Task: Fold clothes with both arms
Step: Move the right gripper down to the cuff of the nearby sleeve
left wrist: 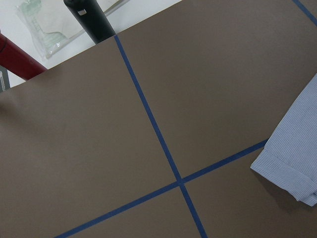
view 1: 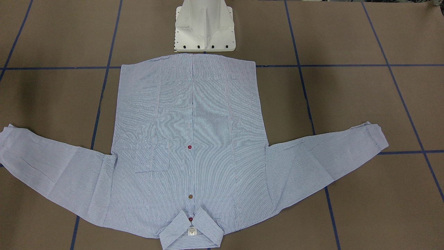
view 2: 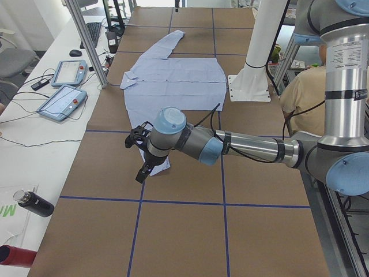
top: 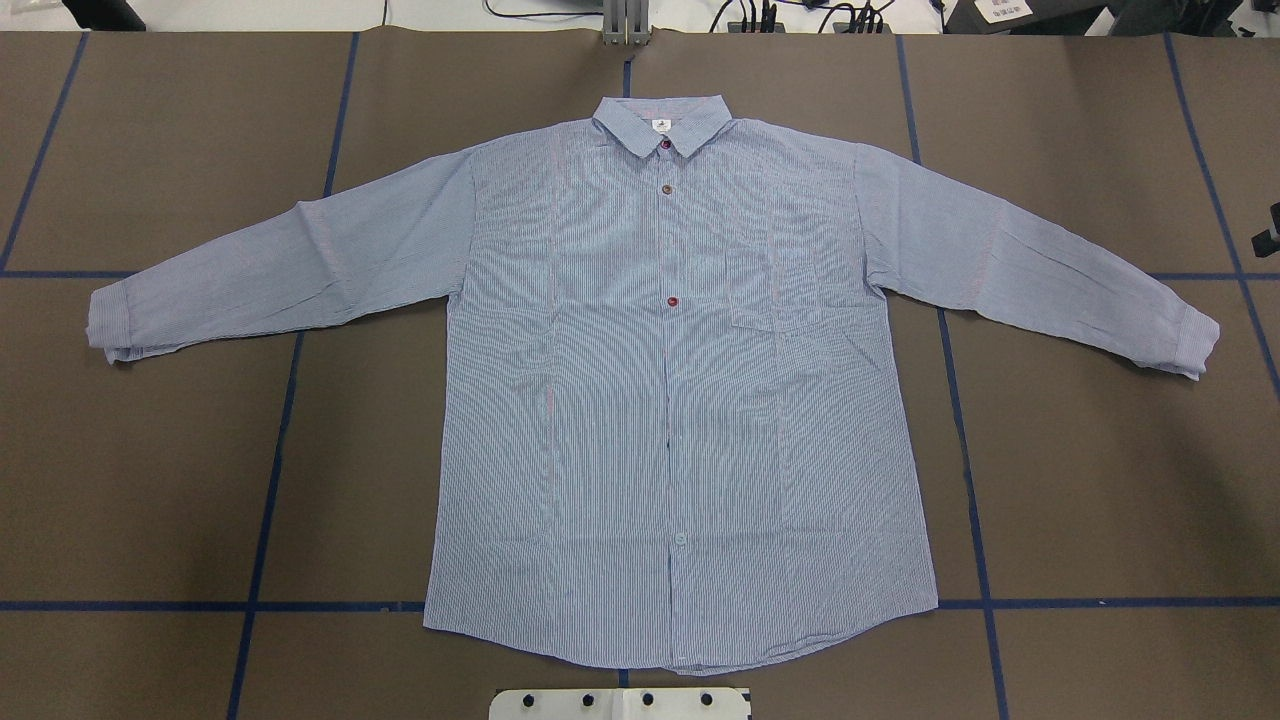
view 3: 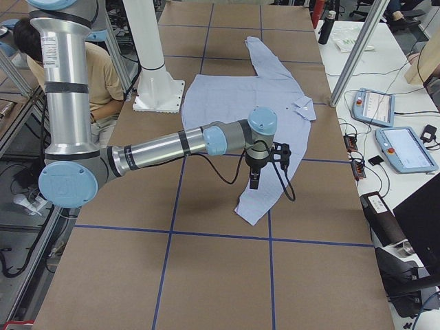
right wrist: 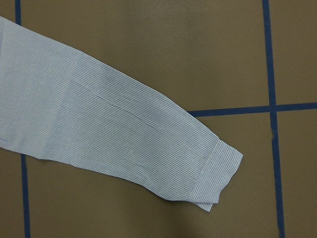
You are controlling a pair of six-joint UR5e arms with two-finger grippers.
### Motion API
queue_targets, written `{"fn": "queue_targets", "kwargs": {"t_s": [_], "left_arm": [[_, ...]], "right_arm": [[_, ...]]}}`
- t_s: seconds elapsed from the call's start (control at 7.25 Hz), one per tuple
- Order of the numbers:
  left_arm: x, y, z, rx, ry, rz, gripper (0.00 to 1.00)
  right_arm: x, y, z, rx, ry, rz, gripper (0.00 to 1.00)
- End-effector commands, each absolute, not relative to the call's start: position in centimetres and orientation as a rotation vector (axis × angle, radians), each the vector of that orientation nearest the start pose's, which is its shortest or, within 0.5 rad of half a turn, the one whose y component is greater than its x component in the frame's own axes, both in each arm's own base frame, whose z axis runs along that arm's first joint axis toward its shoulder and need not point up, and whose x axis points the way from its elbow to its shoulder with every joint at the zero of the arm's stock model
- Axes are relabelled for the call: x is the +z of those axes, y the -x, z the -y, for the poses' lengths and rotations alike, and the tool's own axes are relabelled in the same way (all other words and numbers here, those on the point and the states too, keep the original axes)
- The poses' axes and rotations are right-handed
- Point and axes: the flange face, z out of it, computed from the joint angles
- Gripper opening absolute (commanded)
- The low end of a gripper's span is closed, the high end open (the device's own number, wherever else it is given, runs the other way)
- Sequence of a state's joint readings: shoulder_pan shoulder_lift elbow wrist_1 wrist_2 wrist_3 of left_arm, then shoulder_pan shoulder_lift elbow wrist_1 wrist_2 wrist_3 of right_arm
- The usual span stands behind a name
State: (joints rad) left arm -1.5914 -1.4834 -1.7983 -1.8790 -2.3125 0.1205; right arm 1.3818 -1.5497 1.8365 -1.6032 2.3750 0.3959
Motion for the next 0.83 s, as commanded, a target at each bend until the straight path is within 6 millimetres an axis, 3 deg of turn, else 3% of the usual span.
{"fn": "queue_targets", "kwargs": {"t_s": [0.0, 0.28, 0.55, 0.69], "left_arm": [[54.9, 7.2, 46.4, 0.263, -0.467, -0.73, 0.99], [56.2, 7.2, 45.1, 0.258, -0.451, -0.727, 0.99], [55.9, 7.3, 44.8, 0.258, -0.455, -0.731, 0.99], [55.7, 7.2, 43.3, 0.263, -0.461, -0.73, 0.99]], "right_arm": [[52.2, 2.0, 49.5, 0.114, -0.002, 0.839, 1.0], [51.6, 2.1, 49.2, 0.105, -0.018, 0.847, 1.0], [52.5, 2.3, 48.9, 0.12, 0.013, 0.857, 1.0], [55.2, 3.8, 49.7, 0.106, 0.054, 0.847, 1.0]]}}
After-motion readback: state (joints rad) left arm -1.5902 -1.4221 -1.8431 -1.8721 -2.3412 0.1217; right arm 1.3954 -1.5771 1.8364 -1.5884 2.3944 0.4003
